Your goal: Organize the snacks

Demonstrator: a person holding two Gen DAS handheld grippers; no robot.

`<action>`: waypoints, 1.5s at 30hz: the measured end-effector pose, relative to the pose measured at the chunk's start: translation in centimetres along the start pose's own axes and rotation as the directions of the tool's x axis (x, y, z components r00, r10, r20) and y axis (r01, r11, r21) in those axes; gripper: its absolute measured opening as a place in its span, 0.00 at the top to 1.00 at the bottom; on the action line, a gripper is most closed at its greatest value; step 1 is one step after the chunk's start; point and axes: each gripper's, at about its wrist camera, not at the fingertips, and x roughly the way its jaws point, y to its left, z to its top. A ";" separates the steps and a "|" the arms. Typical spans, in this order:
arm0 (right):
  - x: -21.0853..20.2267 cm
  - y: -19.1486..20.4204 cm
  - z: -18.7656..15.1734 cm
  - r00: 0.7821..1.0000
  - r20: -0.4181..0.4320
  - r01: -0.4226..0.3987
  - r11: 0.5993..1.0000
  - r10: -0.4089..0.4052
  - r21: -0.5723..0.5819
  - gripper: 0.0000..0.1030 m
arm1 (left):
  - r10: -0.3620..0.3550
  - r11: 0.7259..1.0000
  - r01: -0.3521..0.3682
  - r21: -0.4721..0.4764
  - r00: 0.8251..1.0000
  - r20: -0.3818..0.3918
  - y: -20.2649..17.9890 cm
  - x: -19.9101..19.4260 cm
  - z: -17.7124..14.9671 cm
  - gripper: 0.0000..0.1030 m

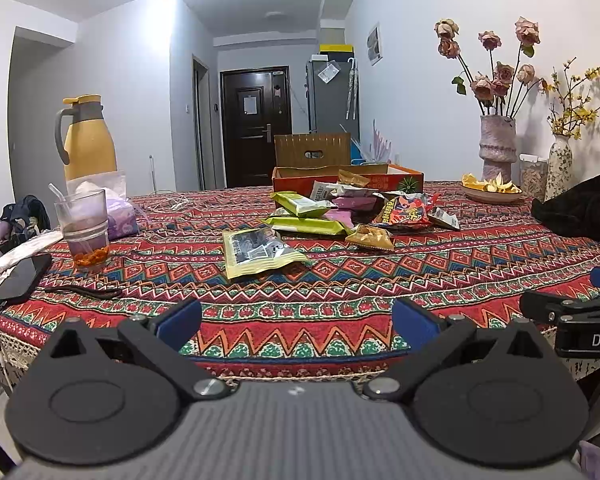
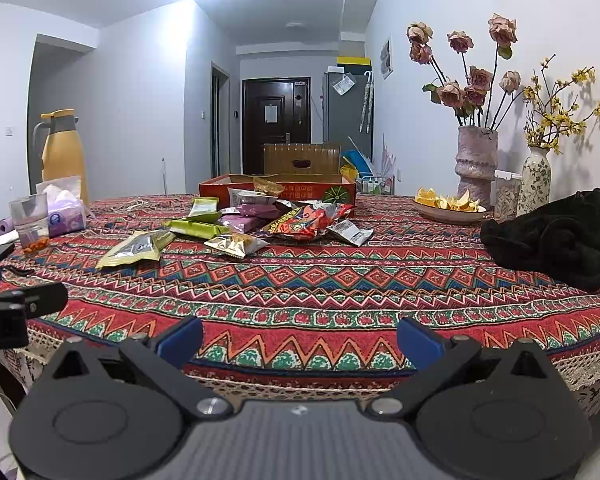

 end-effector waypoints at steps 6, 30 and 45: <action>0.0 0.0 0.0 1.000 0.000 -0.001 1.000 0.001 -0.004 0.00 | 0.000 1.000 0.000 0.000 1.000 -0.001 0.0 0.0 -0.1 0.00; -0.2 0.2 -0.1 1.000 -0.002 -0.009 1.000 0.009 -0.008 0.00 | -0.005 1.000 0.005 0.010 1.000 0.001 -0.3 0.0 -0.3 0.00; 2.1 0.2 0.5 1.000 0.016 0.013 0.999 -0.012 -0.049 0.00 | -0.011 0.999 0.009 -0.034 0.999 -0.046 1.5 3.4 1.3 0.00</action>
